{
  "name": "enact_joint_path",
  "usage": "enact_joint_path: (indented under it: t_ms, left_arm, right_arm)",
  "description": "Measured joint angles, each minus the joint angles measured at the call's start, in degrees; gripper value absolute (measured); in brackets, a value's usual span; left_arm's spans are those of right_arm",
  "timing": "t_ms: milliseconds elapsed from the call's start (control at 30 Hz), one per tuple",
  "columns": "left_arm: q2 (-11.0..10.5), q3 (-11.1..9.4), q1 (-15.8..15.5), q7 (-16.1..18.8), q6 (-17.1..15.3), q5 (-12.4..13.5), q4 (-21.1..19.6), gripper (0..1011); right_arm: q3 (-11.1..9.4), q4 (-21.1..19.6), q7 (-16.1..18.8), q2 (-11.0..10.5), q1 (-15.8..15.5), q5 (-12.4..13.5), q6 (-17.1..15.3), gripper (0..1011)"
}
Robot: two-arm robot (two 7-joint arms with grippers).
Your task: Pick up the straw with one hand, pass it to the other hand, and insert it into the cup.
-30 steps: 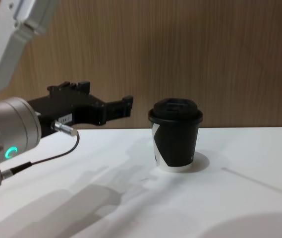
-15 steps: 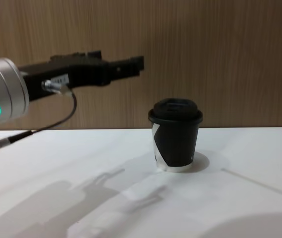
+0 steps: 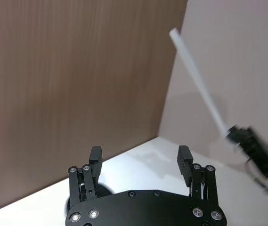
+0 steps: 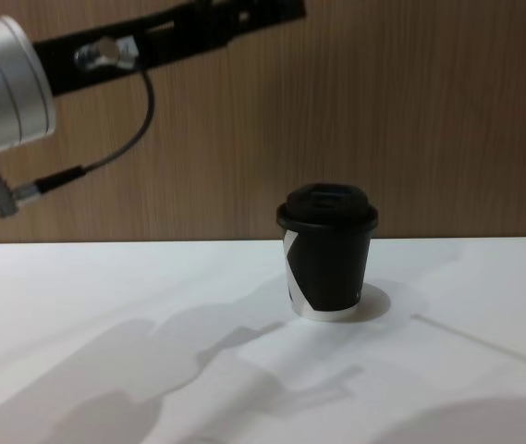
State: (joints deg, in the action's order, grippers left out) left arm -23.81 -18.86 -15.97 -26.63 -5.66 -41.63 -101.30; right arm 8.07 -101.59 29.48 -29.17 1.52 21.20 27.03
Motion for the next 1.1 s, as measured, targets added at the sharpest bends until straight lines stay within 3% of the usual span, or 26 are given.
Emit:
enact_joint_path:
  t_ms: [267, 600, 1100]
  left_arm:
    - [2.23, 0.21, -1.91, -2.68, -3.21, -7.31, 0.6, 1000]
    - [6.35, -0.9, -5.82, -4.71, -8.6, -16.22, 4.38, 1000]
    - [10.73, -3.42, -10.44, -6.69, -13.32, -23.15, 10.66, 1000]
  right_arm:
    - [0.0, 0.01, 0.06, 0.0, 0.0, 0.03, 0.0, 0]
    - [-0.01, 0.01, 0.06, 0.0, 0.0, 0.03, 0.0, 0]
    - [0.0, 0.01, 0.06, 0.0, 0.0, 0.03, 0.0, 0]
